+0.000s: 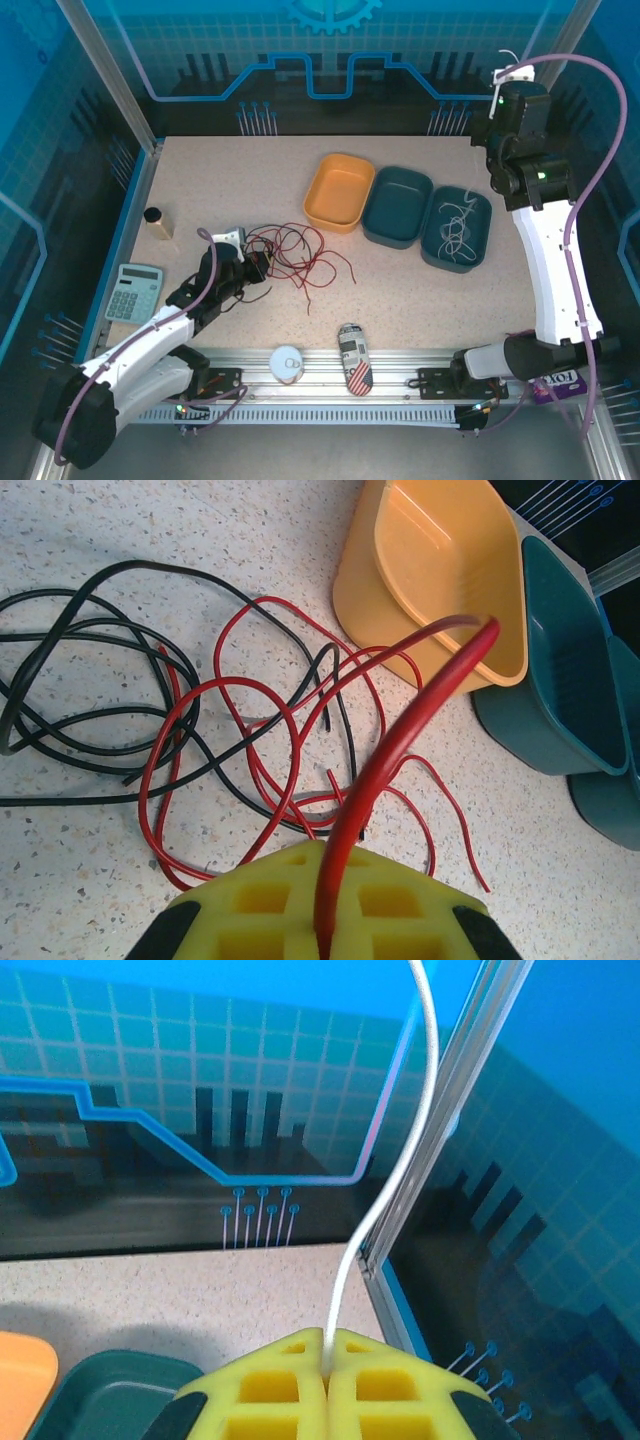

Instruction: Untangle the cables

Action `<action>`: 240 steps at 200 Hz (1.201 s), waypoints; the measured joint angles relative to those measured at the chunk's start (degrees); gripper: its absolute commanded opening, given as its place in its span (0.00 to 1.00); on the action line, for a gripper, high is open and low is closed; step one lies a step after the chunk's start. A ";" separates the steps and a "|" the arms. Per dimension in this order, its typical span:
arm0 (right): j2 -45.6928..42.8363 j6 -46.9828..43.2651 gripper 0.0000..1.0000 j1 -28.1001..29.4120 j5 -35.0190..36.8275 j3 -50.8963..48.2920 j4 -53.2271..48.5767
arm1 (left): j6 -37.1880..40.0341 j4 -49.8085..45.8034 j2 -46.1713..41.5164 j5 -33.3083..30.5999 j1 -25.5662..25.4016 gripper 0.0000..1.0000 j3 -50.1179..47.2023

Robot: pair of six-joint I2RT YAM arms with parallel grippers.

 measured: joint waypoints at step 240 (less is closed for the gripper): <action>-1.99 11.17 0.00 -6.08 -9.92 -33.77 3.26 | 0.07 -2.78 -2.47 0.00 0.00 0.03 0.00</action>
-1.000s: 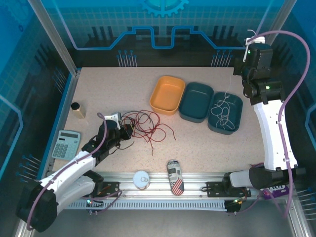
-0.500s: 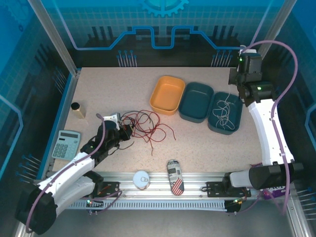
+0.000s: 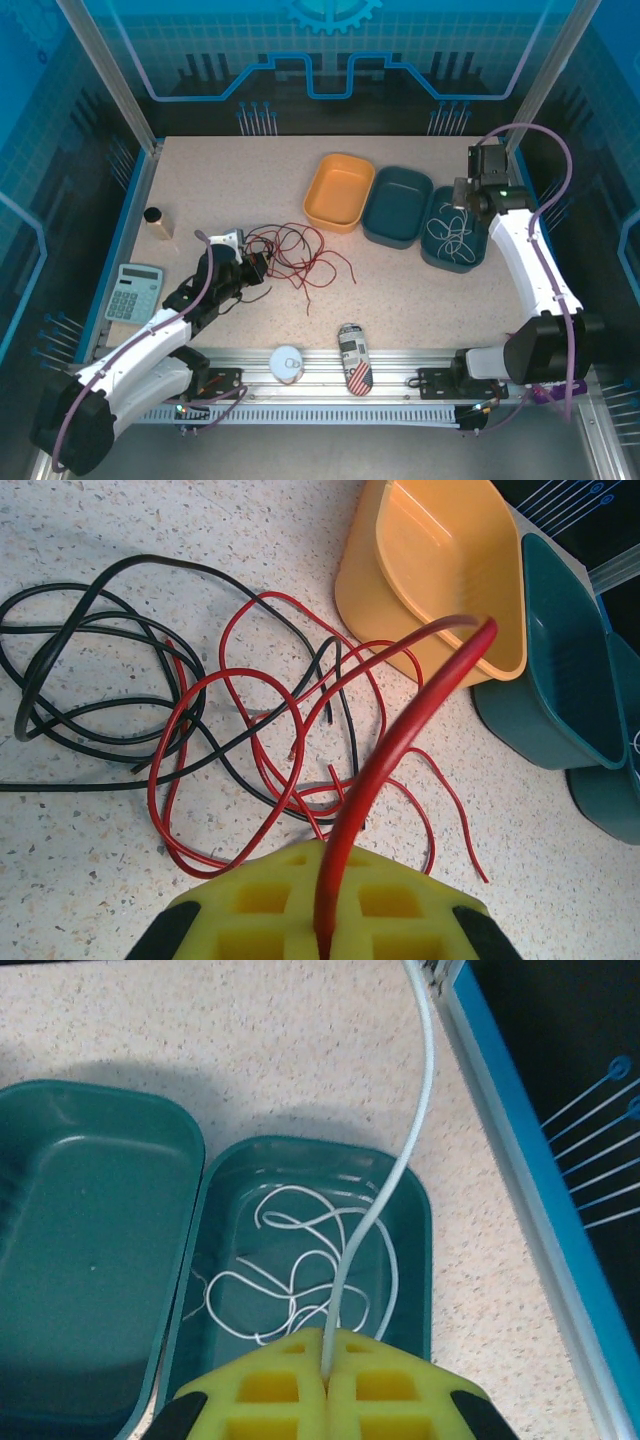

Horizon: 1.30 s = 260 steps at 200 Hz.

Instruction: Untangle the cables

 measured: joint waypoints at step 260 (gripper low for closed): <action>27.76 5.79 0.39 -7.78 -10.67 4.04 -3.45 | 1.01 -0.07 0.87 2.62 0.00 0.03 1.90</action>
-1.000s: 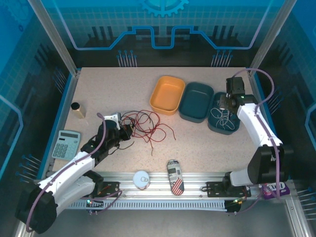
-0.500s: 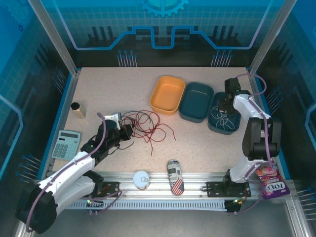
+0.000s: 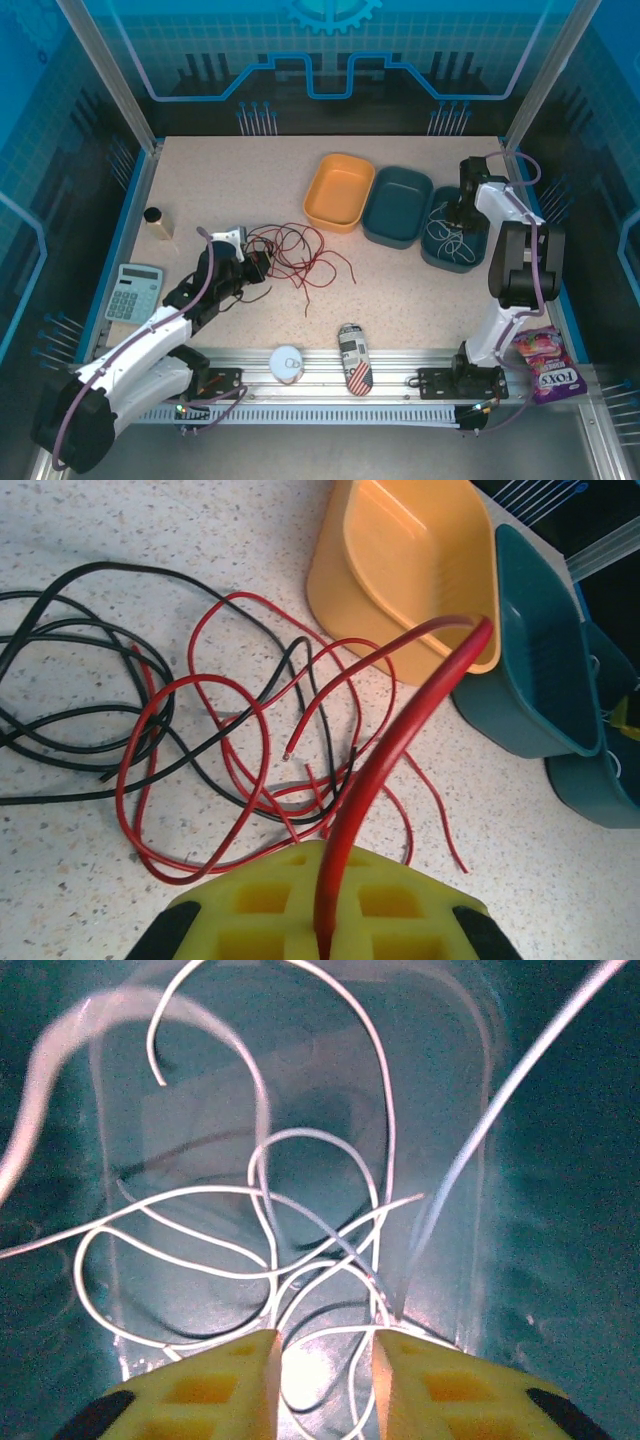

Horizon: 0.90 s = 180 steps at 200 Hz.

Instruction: Untangle the cables

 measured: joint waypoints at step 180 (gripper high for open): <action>-30.62 0.85 1.00 6.84 -5.90 -2.97 -5.60 | -0.04 -3.48 -0.50 2.60 0.00 0.03 4.07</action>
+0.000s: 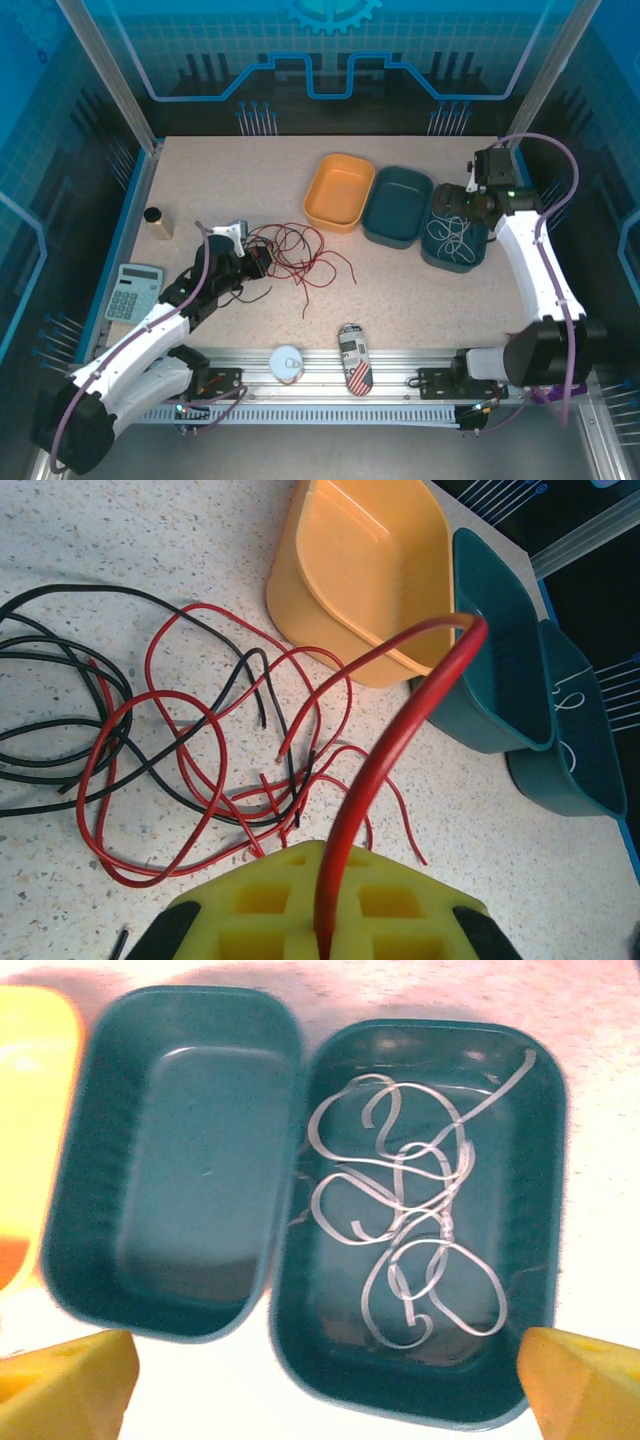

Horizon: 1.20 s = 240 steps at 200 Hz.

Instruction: Untangle the cables

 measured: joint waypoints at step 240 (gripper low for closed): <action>10.23 -17.00 0.91 37.97 -19.17 10.25 16.92 | 30.93 -5.60 13.51 22.32 0.37 0.00 19.87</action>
